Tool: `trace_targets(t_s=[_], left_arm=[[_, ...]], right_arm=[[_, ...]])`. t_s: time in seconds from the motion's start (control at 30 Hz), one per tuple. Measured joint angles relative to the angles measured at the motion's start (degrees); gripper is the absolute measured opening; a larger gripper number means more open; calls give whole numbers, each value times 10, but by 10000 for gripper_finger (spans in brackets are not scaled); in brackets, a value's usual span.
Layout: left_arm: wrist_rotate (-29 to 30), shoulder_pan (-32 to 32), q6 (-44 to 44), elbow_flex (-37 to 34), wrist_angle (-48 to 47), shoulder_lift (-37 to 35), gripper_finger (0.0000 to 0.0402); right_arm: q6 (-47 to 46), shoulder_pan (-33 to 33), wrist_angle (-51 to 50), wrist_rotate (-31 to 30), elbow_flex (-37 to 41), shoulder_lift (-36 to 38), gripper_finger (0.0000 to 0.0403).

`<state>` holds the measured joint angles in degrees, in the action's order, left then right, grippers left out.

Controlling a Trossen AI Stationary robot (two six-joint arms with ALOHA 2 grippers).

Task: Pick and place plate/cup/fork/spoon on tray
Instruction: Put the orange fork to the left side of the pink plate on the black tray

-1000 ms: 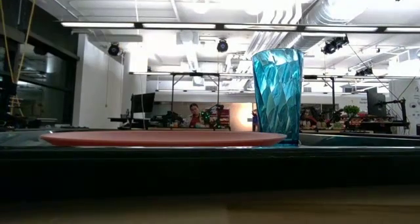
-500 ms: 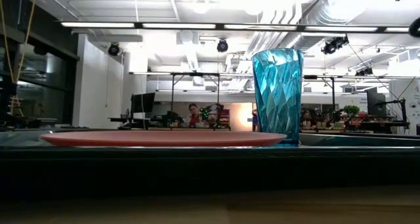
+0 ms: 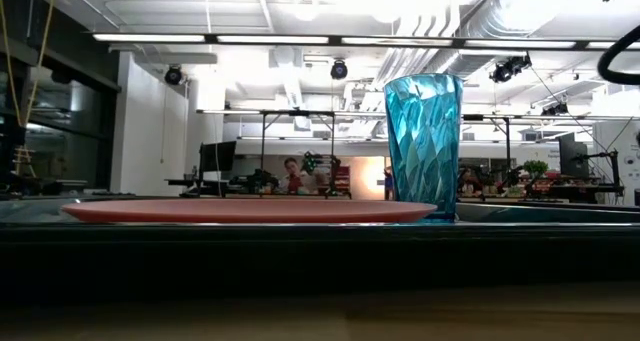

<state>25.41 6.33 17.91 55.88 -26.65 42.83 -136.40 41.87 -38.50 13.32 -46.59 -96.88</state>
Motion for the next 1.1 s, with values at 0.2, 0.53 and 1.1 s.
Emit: trace_targets(t_s=[0.2, 0.53, 1.1], left_arm=[[0, 1, 0, 0, 13, 0, 0], [0, 1, -36, 0, 64, 0, 0], [-43, 1, 15, 0, 146, 77, 90]], right_arm=[[12, 2, -13, -23, 4, 18, 10], [35, 42, -234, -60, -34, 164, 3], [388, -41, -314, -493, -358, 223, 1]])
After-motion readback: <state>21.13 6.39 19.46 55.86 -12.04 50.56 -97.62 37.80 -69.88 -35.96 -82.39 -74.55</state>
